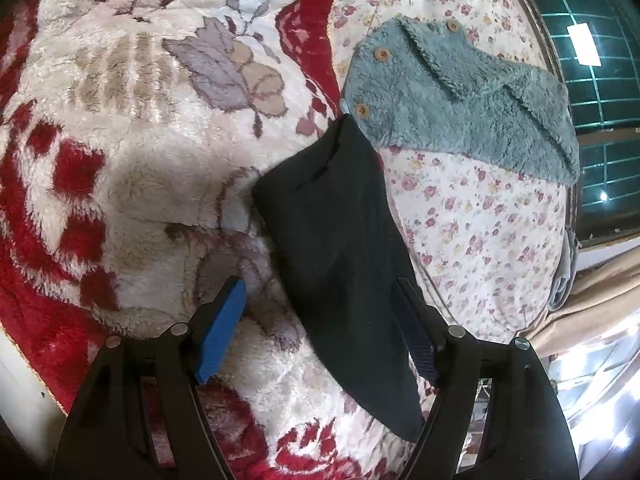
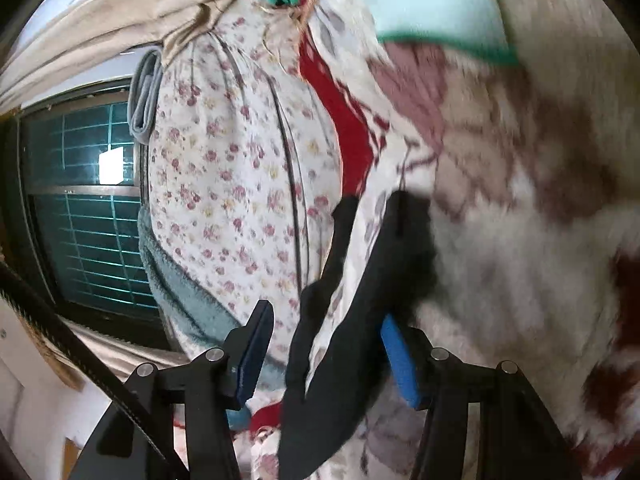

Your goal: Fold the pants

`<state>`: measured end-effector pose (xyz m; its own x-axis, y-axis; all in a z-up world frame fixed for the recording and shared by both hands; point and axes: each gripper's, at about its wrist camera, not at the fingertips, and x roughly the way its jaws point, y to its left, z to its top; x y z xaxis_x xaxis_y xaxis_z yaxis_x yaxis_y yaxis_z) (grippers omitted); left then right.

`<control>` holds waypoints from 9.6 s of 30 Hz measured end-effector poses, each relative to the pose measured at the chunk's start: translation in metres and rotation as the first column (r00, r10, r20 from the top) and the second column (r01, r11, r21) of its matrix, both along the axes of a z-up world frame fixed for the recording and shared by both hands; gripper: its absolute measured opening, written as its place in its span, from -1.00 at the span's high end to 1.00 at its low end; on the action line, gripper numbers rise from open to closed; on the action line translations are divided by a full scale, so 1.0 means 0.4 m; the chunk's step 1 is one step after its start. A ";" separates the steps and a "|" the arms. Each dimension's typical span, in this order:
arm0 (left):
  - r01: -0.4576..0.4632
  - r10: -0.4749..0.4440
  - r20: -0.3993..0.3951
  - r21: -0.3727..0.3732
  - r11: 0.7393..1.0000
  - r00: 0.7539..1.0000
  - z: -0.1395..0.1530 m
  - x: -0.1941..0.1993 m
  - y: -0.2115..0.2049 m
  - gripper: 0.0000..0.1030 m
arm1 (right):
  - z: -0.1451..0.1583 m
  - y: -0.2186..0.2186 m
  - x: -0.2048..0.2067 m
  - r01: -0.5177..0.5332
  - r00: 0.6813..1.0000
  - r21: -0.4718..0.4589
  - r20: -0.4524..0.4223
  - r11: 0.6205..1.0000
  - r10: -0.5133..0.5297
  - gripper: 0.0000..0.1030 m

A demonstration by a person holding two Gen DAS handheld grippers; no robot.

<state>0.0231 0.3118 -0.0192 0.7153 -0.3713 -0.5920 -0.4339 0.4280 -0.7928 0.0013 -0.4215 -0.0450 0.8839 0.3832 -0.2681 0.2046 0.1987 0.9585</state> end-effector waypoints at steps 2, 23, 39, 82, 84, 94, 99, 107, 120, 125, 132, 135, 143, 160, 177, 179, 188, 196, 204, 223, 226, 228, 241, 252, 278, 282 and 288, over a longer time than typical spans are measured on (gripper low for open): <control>-0.009 0.009 -0.005 -0.004 1.000 1.000 -0.004 -0.002 0.004 -0.45 | -0.004 -0.007 -0.021 0.032 0.999 0.007 0.026 0.999 -0.032 -0.03; -0.009 0.008 -0.039 -0.024 1.000 0.999 -0.022 0.003 0.004 -0.45 | -0.025 0.031 0.026 -0.075 0.997 -0.050 -0.024 0.996 0.074 0.03; 0.092 -0.085 -0.072 0.099 0.991 0.994 -0.018 0.072 -0.018 -0.46 | -0.025 0.060 0.045 -0.094 0.992 -0.176 -0.100 0.980 0.077 0.06; -0.173 0.168 -0.067 -0.072 0.982 0.984 -0.115 -0.098 0.186 0.44 | 0.076 0.158 -0.116 -0.138 0.958 -0.573 -0.284 0.808 -0.038 0.74; -0.243 0.242 -0.066 -0.012 0.970 0.968 -0.082 -0.125 0.208 0.21 | 0.105 0.148 -0.137 -0.085 0.961 -0.633 -0.257 0.770 -0.106 0.71; -0.404 0.374 0.161 0.241 0.883 0.913 0.194 -0.160 0.141 -0.15 | 0.271 0.291 0.001 -0.252 0.965 -0.743 -0.148 0.620 0.215 0.46; -0.256 0.221 0.169 0.225 0.940 0.961 0.221 0.011 -0.006 -0.16 | 0.247 0.200 0.189 -0.334 0.941 -0.467 -0.210 0.818 0.265 0.24; -0.106 0.104 0.019 0.112 0.988 0.994 0.078 0.161 -0.085 -0.16 | 0.041 0.091 0.433 -0.299 0.932 -0.074 -0.239 0.951 0.274 0.21; -0.095 0.095 0.000 0.114 0.989 0.995 0.064 0.180 -0.080 -0.16 | -0.050 0.141 0.582 -0.347 0.908 -0.255 -0.331 0.903 0.255 0.92; -0.137 0.139 -0.014 0.110 0.984 0.990 0.059 0.160 -0.061 -0.16 | 0.070 0.152 0.502 -0.285 0.940 -0.385 -0.292 0.878 0.177 0.92; -0.190 0.196 -0.042 0.123 0.974 0.980 0.057 0.112 -0.026 -0.16 | 0.138 0.120 0.298 -0.238 0.953 -0.342 -0.261 0.909 0.152 0.92; -0.215 0.225 -0.062 0.139 0.967 0.972 0.058 0.092 -0.011 -0.16 | 0.105 0.114 0.281 -0.262 0.933 -0.316 -0.326 0.912 0.155 0.92; -0.264 0.272 -0.028 0.165 0.950 0.962 0.101 0.104 0.070 -0.16 | 0.064 0.079 0.283 -0.279 0.909 -0.345 -0.395 0.896 0.131 0.92; 0.388 -0.324 -0.230 0.347 0.854 0.918 -0.004 0.519 0.188 -0.16 | -0.014 0.071 0.315 -0.302 0.863 -0.226 -0.476 0.926 0.166 0.84; 0.440 -0.369 -0.242 0.434 0.786 0.897 0.001 0.557 0.145 0.81 | -0.016 0.080 0.321 -0.298 0.865 -0.225 -0.475 0.928 0.162 0.71; 0.429 -0.357 -0.239 0.438 0.790 0.903 0.003 0.557 0.141 0.84 | -0.016 0.080 0.321 -0.297 0.865 -0.223 -0.473 0.928 0.164 0.69; 0.350 -0.319 -0.147 0.453 0.820 0.936 0.077 0.496 0.144 0.86 | 0.103 0.017 0.253 -0.174 0.897 -0.466 -0.438 0.867 -0.055 0.18; 0.300 -0.283 -0.107 0.451 0.840 0.953 0.124 0.466 0.129 0.87 | 0.161 0.019 0.407 -0.382 0.913 -0.535 -0.345 0.753 0.217 0.17; 0.279 -0.272 -0.085 0.464 0.841 0.959 0.160 0.443 0.108 0.87 | 0.047 0.037 0.513 -0.524 0.827 -0.315 -0.408 0.791 0.386 0.34; 0.263 -0.252 -0.086 0.441 0.858 0.964 0.159 0.422 0.108 0.87 | -0.009 0.036 0.517 -0.546 0.804 -0.202 -0.398 0.813 0.441 0.55; 0.258 -0.246 -0.087 0.448 0.856 0.965 0.157 0.424 0.111 0.87 | -0.017 0.047 0.525 -0.544 0.805 -0.200 -0.398 0.815 0.440 0.58; 0.241 -0.230 -0.082 0.455 0.857 0.970 0.157 0.423 0.117 0.87 | -0.012 0.053 0.527 -0.529 0.817 -0.214 -0.392 0.821 0.424 0.87; 0.139 -0.180 0.082 0.365 0.920 0.980 0.185 0.141 0.176 0.90 | 0.209 0.049 0.326 -0.489 0.867 -0.407 -0.124 0.771 0.483 0.96; 0.004 -0.015 0.142 0.077 0.997 0.990 -0.015 -0.151 0.294 0.94 | 0.171 0.012 0.108 -0.567 0.819 -0.434 -0.205 0.700 0.536 0.99; 0.578 -0.367 -0.447 0.658 0.483 0.815 0.034 -0.041 -0.056 0.20 | 0.085 0.458 0.000 -0.831 0.532 -0.540 -0.703 0.132 0.473 0.42; 0.485 -0.280 -0.397 0.691 0.536 0.874 0.101 -0.054 -0.026 0.21 | 0.098 0.431 -0.026 -0.842 0.526 -0.514 -0.713 0.165 0.464 0.38; 0.379 -0.370 -0.163 0.663 0.646 0.915 0.252 0.006 -0.138 0.21 | 0.237 0.460 0.094 -0.710 0.693 -0.615 -0.526 0.343 0.493 0.34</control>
<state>0.0254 0.2565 0.0816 0.5964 -0.1092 -0.7952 -0.1237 0.9664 -0.2255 0.0390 -0.2376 0.0498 0.3735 0.3528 -0.8579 -0.1172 0.9354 0.3336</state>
